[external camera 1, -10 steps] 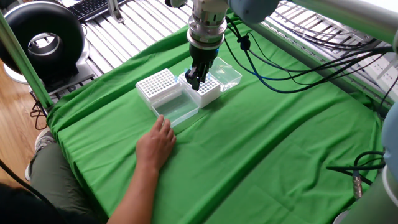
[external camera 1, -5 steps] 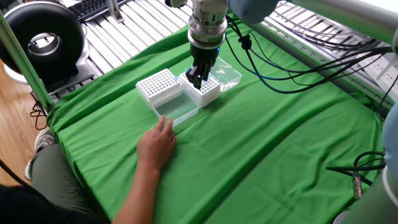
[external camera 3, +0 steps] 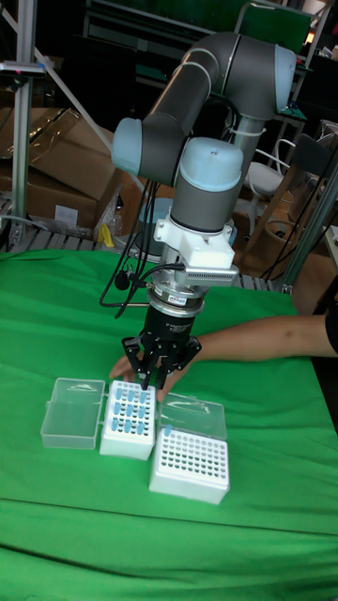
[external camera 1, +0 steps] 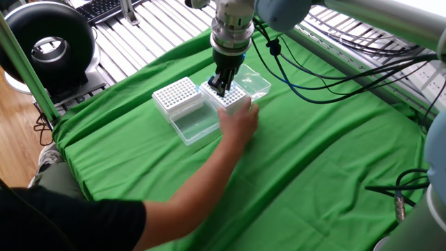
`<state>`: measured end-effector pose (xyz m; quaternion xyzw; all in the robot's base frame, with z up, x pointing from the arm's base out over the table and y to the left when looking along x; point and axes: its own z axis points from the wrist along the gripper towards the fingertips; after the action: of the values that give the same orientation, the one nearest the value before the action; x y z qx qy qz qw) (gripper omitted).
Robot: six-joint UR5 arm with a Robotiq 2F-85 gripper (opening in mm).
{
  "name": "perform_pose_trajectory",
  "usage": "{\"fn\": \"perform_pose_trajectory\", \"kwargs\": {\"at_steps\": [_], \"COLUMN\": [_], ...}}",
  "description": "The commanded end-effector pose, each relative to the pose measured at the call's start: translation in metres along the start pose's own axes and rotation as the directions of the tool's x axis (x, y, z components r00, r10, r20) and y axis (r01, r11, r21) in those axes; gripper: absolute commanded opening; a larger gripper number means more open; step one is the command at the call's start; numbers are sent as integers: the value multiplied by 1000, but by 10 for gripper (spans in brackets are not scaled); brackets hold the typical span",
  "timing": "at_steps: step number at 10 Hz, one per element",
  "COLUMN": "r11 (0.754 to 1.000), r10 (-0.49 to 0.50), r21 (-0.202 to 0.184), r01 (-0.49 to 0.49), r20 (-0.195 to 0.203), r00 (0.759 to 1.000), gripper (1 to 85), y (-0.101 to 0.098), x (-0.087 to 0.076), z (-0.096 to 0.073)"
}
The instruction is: Insert a medium pipette tip into the holder for medium pipette tips
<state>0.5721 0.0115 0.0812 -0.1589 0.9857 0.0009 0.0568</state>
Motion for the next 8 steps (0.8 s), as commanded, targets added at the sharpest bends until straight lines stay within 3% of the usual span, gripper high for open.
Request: {"fn": "perform_pose_trajectory", "kwargs": {"at_steps": [1, 8], "r11": [1000, 1000], "r10": [-4, -8], "r21": [-1, 0], "r01": [4, 8], "r20": [23, 42], "r00": [1000, 999], "gripper": [307, 310], "y": [-3, -3], "x": [-6, -13], "z": [3, 8]}}
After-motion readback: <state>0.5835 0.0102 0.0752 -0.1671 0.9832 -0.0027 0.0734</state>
